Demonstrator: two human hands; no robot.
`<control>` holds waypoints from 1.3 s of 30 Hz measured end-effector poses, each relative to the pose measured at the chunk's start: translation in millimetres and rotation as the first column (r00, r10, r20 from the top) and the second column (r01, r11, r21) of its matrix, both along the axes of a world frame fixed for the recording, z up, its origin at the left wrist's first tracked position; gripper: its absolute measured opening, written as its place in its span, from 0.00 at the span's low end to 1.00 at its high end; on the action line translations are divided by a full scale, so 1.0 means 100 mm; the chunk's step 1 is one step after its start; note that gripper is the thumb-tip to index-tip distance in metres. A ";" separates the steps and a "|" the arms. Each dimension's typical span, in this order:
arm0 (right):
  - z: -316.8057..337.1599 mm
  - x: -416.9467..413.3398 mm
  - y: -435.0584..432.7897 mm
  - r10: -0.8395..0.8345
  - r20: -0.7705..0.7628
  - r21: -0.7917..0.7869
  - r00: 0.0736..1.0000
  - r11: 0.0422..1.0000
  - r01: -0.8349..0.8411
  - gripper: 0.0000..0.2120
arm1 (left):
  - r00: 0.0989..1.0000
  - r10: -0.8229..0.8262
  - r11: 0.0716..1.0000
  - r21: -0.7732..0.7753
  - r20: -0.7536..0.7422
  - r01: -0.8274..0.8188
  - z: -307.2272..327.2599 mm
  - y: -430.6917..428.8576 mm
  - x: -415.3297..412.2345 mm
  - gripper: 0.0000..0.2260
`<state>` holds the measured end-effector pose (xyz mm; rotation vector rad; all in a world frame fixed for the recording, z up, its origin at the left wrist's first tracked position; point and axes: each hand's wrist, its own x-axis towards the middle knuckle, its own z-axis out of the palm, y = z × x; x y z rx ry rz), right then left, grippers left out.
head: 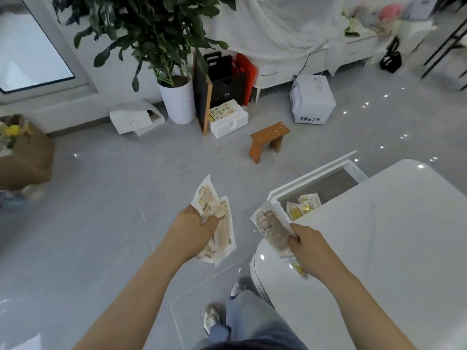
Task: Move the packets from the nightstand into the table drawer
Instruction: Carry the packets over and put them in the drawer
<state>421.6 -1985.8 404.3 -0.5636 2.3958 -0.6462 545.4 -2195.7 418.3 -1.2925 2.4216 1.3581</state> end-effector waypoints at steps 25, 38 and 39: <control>-0.23 -2.18 -1.22 -0.322 0.085 0.054 0.943 0.947 0.318 0.16 | 0.896 -0.444 0.896 0.004 0.016 0.444 -0.28 -1.51 -3.08 0.14; -0.24 -2.65 -2.08 -0.641 0.058 0.037 0.766 0.768 0.640 0.17 | 0.668 -0.744 0.668 0.025 -0.023 0.744 -0.25 -2.37 -4.50 0.14; -0.26 -2.68 -2.09 -0.655 0.057 0.040 0.753 0.755 0.654 0.16 | 0.647 -0.762 0.646 0.037 -0.026 0.762 -0.25 -2.35 -4.59 0.14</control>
